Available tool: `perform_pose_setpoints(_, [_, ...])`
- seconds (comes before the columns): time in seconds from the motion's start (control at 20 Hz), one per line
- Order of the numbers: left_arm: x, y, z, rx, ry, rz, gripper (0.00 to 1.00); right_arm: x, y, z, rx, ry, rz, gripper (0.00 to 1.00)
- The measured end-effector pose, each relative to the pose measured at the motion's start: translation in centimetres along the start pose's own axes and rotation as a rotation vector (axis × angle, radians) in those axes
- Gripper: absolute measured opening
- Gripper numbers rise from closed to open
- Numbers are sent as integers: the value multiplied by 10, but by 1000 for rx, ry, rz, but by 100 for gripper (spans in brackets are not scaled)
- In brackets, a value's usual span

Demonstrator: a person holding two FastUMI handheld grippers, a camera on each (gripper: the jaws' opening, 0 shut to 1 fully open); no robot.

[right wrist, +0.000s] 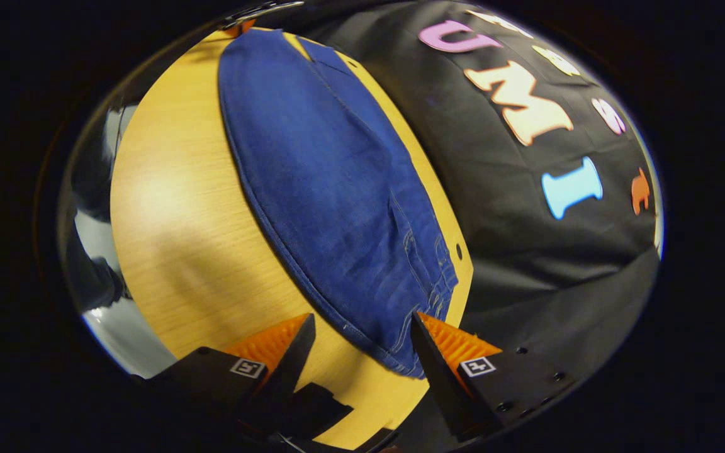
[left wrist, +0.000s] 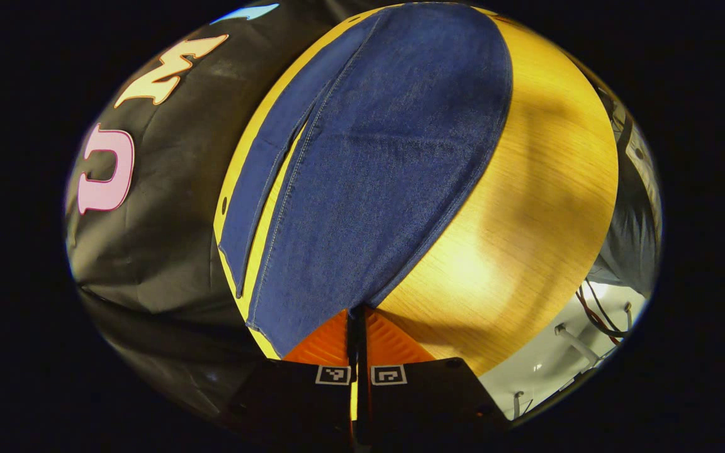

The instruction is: Grasp the waist and the cuffs of the jeans and fold them to make the two legs overlap; first hold the waist and fold one-third of the jeans toward the cuffs, then hold the cuffs and fold the remaining one-third in the same direction to finish folding.

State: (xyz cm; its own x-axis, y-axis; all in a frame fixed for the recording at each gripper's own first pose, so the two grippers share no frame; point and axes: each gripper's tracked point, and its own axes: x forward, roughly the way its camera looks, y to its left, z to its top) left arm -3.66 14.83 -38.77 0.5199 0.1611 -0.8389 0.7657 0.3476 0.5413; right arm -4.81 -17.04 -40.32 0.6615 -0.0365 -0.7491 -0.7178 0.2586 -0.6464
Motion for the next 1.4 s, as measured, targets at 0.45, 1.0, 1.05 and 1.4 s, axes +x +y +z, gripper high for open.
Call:
perform_pose_setpoints(0.45, [-1,0,1,-26,9,14,0,33,14,4,-89,31,35,15])
perform_pose_setpoints(1.0, [-16,63,22,-321,-59,124,0,18,-36,25,194,-3,-95,3])
perform_pose_setpoints(1.05, [-16,72,23,-329,-59,123,0,18,-47,32,234,0,-125,3])
perform_pose_setpoints(1.4, [-4,160,50,-285,-105,175,0,34,-148,84,442,-29,-341,3])
